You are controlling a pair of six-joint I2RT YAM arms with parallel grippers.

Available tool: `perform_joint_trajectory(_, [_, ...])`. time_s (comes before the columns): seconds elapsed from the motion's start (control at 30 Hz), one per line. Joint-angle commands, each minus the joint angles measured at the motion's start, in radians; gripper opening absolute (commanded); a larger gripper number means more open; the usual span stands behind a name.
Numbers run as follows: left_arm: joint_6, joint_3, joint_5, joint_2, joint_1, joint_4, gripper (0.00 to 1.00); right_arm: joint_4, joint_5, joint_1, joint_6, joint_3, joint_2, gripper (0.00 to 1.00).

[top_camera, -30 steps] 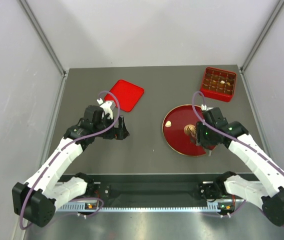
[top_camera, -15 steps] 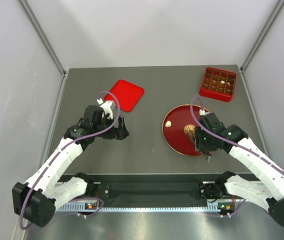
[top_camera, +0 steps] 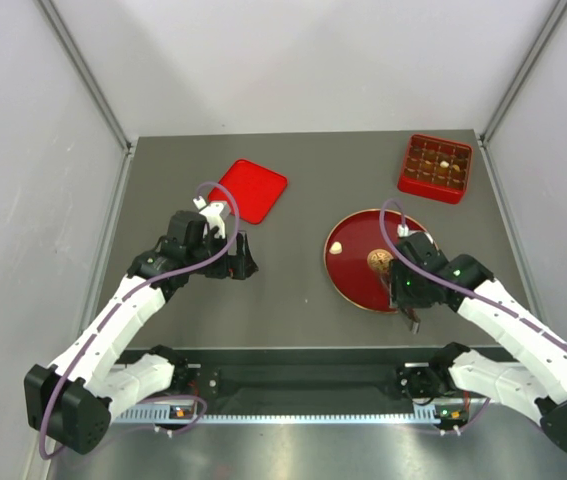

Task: Pack the chocolate

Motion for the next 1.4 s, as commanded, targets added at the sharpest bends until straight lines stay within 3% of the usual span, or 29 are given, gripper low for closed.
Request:
perform_joint_trajectory(0.0, [0.003, -0.007, 0.004, -0.008, -0.004, 0.027, 0.99, 0.007, 0.007, 0.031, 0.020, -0.008, -0.008, 0.39])
perform_joint_trajectory(0.5, [0.003, -0.006, 0.001, -0.020, -0.004, 0.027, 0.99, -0.008, 0.075, 0.042, 0.001, 0.130, 0.049, 0.31])
perform_joint_trajectory(0.83, [0.005, -0.006, 0.007, -0.020, -0.004, 0.029, 0.99, 0.001, 0.170, 0.023, -0.068, 0.323, 0.203, 0.30])
perform_joint_trajectory(1.37, [0.006, -0.007, 0.019, -0.013, -0.004, 0.030, 0.99, 0.222, 0.144, -0.385, -0.306, 0.814, 0.639, 0.28])
